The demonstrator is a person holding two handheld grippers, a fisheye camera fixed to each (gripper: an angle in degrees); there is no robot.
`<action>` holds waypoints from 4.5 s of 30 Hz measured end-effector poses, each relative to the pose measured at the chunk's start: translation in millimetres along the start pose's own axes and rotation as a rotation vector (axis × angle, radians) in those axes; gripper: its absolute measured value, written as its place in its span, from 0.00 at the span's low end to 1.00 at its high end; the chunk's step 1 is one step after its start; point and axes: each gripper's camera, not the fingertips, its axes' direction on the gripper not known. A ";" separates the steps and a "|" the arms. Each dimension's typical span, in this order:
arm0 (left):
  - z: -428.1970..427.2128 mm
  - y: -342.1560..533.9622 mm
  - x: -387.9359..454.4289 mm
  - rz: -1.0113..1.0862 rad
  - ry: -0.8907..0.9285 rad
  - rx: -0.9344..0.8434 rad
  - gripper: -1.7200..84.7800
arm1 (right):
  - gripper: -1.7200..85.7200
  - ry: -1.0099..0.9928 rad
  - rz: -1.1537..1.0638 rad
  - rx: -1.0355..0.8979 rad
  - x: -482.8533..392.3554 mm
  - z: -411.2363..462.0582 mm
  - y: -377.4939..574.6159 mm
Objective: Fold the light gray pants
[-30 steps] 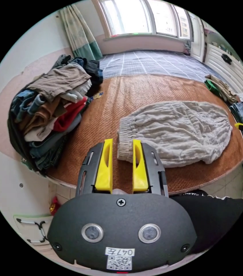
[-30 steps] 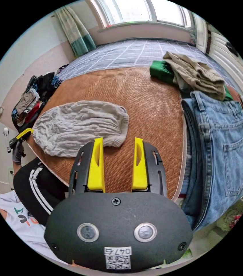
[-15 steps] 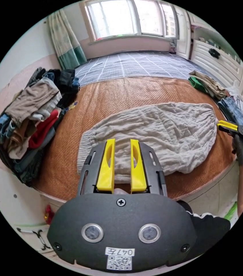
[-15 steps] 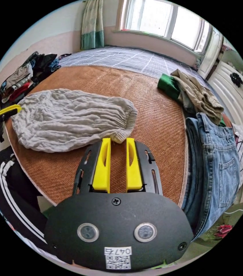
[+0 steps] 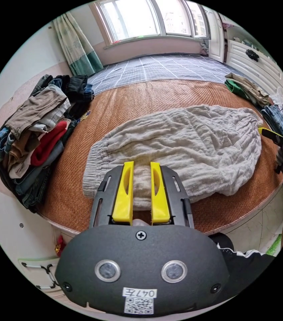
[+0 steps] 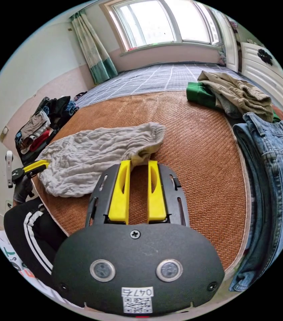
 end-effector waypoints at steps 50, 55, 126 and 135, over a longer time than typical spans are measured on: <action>-62.4 47.4 11.6 0.001 0.067 0.023 0.11 | 0.11 -0.175 -0.146 -0.201 27.8 -31.1 -18.2; -92.7 69.8 -12.9 -0.021 0.063 0.075 0.11 | 0.13 -0.114 -0.122 -0.188 36.8 -49.1 -21.1; -112.9 277.1 -282.4 -0.334 0.178 0.293 0.09 | 0.23 -0.022 -0.701 0.028 -355.6 -49.2 -9.5; -96.7 253.0 -260.1 -0.352 0.212 0.273 0.09 | 0.18 0.123 -0.726 -0.121 -377.1 28.2 2.1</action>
